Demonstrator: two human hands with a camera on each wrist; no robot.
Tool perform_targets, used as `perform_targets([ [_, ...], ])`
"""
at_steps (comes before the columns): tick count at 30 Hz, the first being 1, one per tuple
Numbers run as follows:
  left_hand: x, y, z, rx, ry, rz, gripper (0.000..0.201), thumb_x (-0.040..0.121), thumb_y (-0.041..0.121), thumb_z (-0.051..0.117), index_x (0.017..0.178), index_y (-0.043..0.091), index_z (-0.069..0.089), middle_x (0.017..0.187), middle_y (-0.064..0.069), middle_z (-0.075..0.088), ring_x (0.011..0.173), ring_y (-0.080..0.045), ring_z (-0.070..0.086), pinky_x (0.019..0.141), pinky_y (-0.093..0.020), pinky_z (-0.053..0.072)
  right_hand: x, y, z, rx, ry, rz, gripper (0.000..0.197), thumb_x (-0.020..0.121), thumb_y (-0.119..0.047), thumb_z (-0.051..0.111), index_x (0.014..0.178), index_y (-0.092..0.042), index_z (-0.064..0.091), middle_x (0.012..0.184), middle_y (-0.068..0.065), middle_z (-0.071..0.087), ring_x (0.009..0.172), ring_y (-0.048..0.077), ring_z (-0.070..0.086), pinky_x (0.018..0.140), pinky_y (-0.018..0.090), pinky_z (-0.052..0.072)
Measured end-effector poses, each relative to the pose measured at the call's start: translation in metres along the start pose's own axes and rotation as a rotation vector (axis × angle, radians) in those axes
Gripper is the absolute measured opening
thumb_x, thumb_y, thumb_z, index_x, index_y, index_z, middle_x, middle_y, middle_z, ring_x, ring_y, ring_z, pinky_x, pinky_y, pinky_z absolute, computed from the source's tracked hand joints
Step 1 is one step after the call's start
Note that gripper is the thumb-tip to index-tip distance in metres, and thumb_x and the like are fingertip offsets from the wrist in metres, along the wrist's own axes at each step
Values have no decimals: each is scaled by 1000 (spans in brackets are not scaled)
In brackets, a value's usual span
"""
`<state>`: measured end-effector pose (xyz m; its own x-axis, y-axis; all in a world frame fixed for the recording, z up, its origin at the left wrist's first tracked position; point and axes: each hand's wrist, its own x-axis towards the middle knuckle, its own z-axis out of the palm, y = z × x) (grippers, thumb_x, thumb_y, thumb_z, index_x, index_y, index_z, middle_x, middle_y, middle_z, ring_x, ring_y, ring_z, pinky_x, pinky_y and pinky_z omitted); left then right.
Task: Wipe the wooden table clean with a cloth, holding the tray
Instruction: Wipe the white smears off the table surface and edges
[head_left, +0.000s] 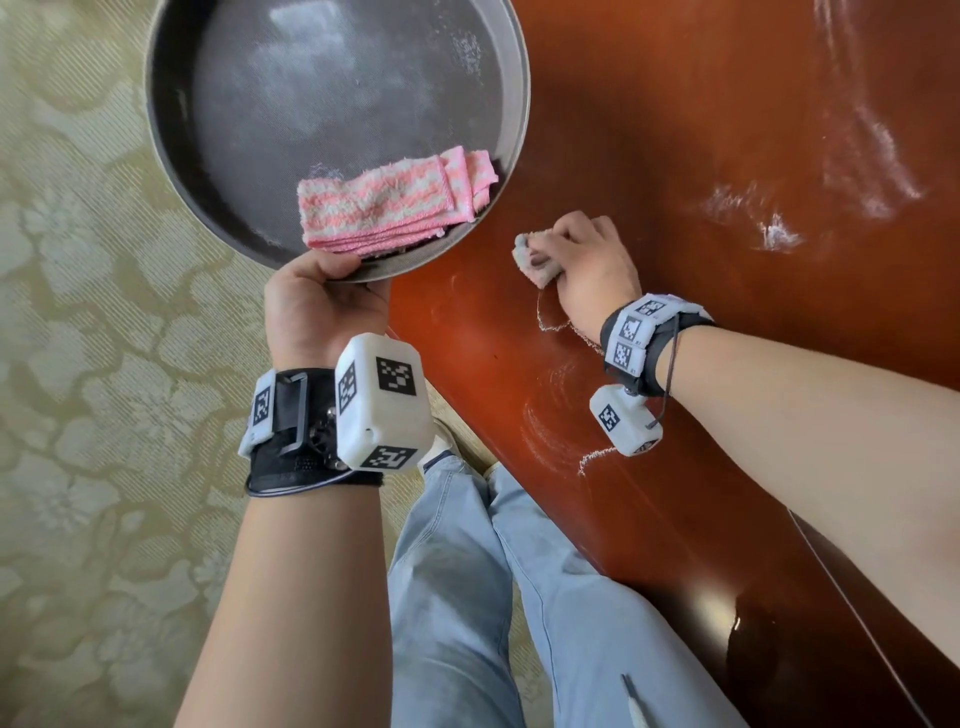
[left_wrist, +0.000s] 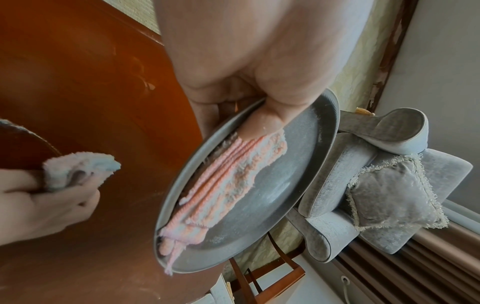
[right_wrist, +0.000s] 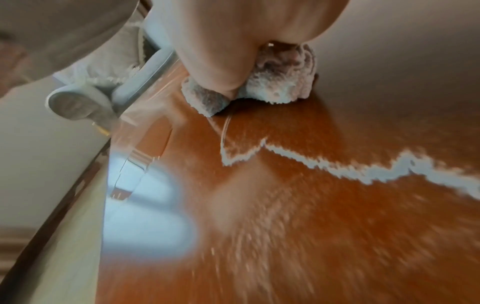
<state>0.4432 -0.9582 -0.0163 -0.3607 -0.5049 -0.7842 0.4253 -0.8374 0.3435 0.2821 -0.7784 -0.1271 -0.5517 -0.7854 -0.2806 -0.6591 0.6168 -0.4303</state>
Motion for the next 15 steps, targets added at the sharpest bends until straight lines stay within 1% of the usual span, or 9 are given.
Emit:
perform_targets([
  [2,-2,-1,0,7,3,-3,39,58,-12,35,88,-2,59,95,-16,65,98,-33,62,96,-37,52,-13,1,8,-14,-102,8,46,81,-33,27,109,-33,63,105,-4,54,90,10,40,70,22,35],
  [3,-4,-1,-1,9,5,-2,39,58,-12,35,88,-2,59,96,-16,65,99,-33,62,99,-38,50,-20,1,9,-52,-160,-3,43,81,-29,31,112,-36,60,108,-6,51,92,11,42,74,24,40],
  [4,-5,-2,-1,7,4,-1,40,58,-12,35,88,-3,59,97,-16,65,100,-33,62,101,-39,49,-27,3,10,-77,-195,-38,42,83,-19,39,115,-36,58,109,-6,50,95,15,43,77,28,43],
  [6,-7,-4,-2,-8,10,5,42,58,-12,35,91,-3,59,100,-17,63,104,-34,60,107,-40,46,-39,5,9,-96,-222,-134,49,84,0,47,119,-31,60,109,-4,50,99,20,43,77,31,41],
  [8,-9,-7,-4,-30,22,7,43,57,-13,35,92,-3,59,102,-17,62,107,-34,59,111,-41,41,-48,4,4,-108,-249,-174,50,85,4,48,121,-29,61,110,-4,49,101,21,42,79,32,43],
  [10,-11,-10,-7,-47,29,1,43,57,-13,35,90,-3,59,103,-17,62,107,-34,60,110,-41,43,-52,3,2,-124,-280,-191,50,86,4,50,121,-29,61,111,-4,49,102,21,42,83,35,46],
  [12,-13,-12,-9,-42,17,0,40,57,-13,35,87,-3,59,98,-17,64,101,-35,62,102,-40,50,-51,2,-1,-79,-286,-184,46,85,4,49,116,-27,63,106,-3,50,99,20,43,82,37,47],
  [13,-15,-12,-10,-39,7,-1,39,58,-13,35,86,-3,59,95,-17,65,98,-34,64,97,-39,53,-48,1,-4,-2,-259,-161,43,84,4,48,110,-26,64,102,-2,52,97,21,45,81,39,48],
  [15,-18,-11,-14,-35,-15,-9,37,58,-13,35,84,-3,60,93,-17,67,95,-34,65,92,-38,55,-37,1,-11,120,-106,-128,40,80,5,46,102,-22,65,96,4,57,90,25,51,78,42,49],
])
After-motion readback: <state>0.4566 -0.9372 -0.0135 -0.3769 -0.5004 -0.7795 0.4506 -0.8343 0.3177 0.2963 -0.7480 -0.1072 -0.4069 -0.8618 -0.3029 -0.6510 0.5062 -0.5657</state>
